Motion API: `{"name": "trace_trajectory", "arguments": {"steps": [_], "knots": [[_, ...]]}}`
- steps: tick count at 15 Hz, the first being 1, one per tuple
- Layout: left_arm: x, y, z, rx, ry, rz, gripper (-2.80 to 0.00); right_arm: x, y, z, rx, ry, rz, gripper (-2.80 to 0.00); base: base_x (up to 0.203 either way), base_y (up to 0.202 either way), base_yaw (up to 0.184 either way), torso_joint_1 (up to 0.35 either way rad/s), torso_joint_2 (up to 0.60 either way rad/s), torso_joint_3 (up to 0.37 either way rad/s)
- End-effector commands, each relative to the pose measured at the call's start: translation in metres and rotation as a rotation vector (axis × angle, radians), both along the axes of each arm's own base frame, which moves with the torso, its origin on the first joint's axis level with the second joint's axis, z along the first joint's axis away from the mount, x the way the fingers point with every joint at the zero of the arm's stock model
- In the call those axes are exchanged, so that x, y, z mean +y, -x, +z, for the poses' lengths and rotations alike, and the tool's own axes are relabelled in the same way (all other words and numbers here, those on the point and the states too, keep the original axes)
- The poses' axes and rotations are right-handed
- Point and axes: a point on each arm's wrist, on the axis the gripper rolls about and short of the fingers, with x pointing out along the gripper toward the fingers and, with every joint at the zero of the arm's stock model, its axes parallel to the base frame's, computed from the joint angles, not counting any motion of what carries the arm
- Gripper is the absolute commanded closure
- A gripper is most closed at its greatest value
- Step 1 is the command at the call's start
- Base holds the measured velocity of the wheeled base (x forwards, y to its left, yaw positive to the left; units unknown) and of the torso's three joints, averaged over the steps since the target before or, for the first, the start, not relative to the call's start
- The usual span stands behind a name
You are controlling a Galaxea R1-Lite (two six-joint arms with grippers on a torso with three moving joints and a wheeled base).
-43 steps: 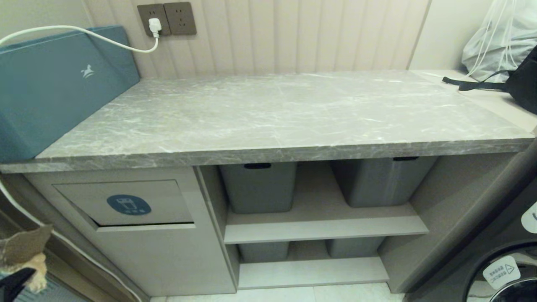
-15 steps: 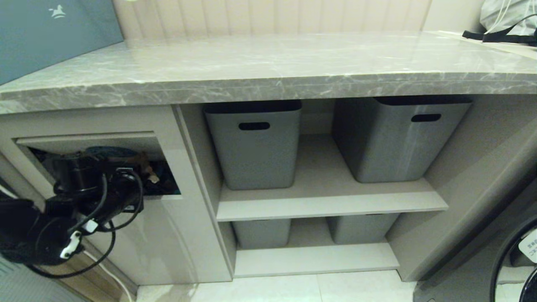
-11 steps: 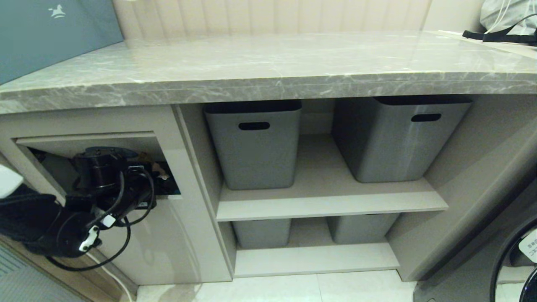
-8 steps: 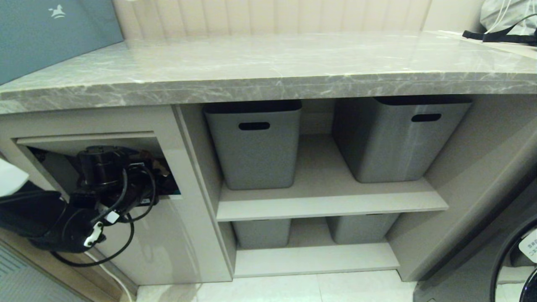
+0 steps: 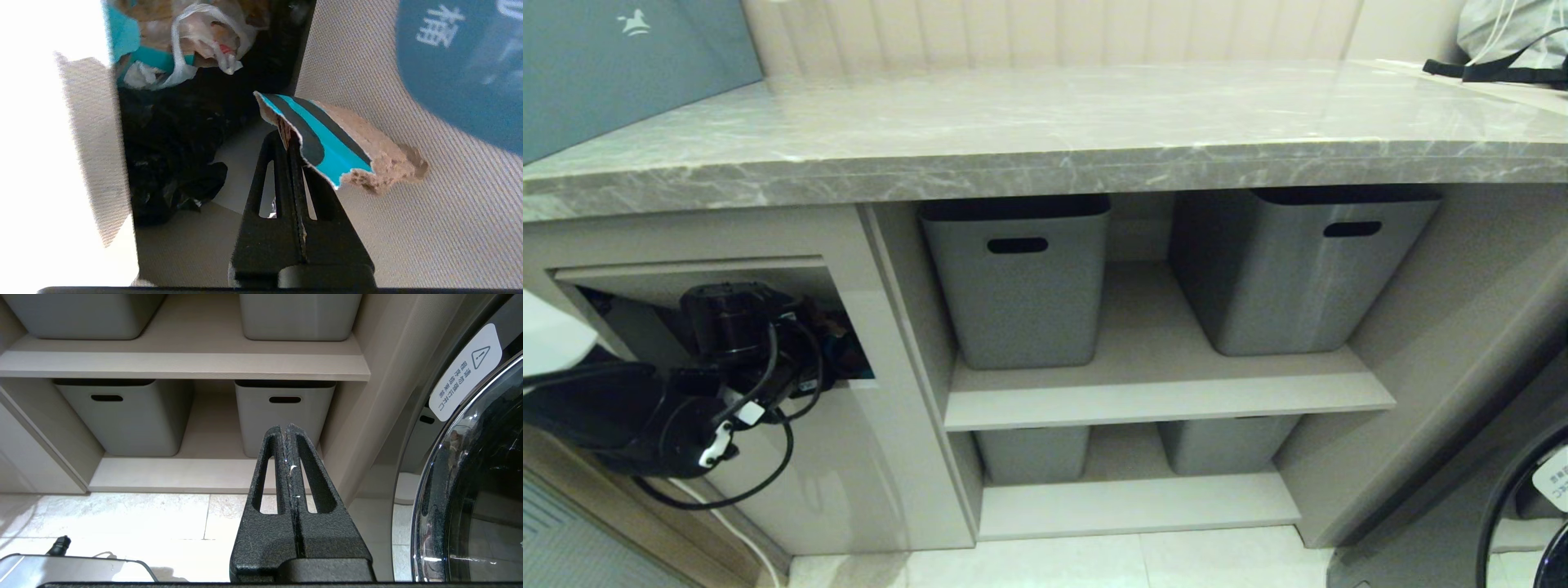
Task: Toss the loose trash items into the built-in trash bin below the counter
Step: Put the garbage in the trash can
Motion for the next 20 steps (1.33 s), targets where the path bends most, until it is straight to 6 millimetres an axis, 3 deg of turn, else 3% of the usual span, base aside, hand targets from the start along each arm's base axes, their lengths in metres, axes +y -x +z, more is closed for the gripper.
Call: {"name": "trace_trajectory", "arguments": {"steps": [1, 8, 13, 20], "knots": [[0.0, 0.002, 0.0, -0.004, 0.029, 0.009, 0.0, 0.0, 0.0, 0.0, -0.002, 0.0, 0.002, 0.0, 0.0, 0.0, 0.0, 0.0, 0.0, 0.0], [-0.001, -0.001, 0.005, -0.018, 0.181, 0.039, 0.0, 0.0, 0.0, 0.0, -0.001, 0.0, 0.001, 0.0, 0.0, 0.0, 0.0, 0.0, 0.0, 0.0], [0.0, -0.012, 0.021, -0.083, 0.191, 0.048, 0.0, 0.0, 0.0, 0.0, -0.002, 0.0, 0.0, 0.0, 0.0, 0.0, 0.0, 0.0, 0.0, 0.0], [0.008, -0.018, 0.017, -0.075, 0.138, 0.084, 0.0, 0.0, 0.0, 0.0, -0.001, 0.0, 0.002, 0.0, 0.0, 0.0, 0.0, 0.0, 0.0, 0.0]]}}
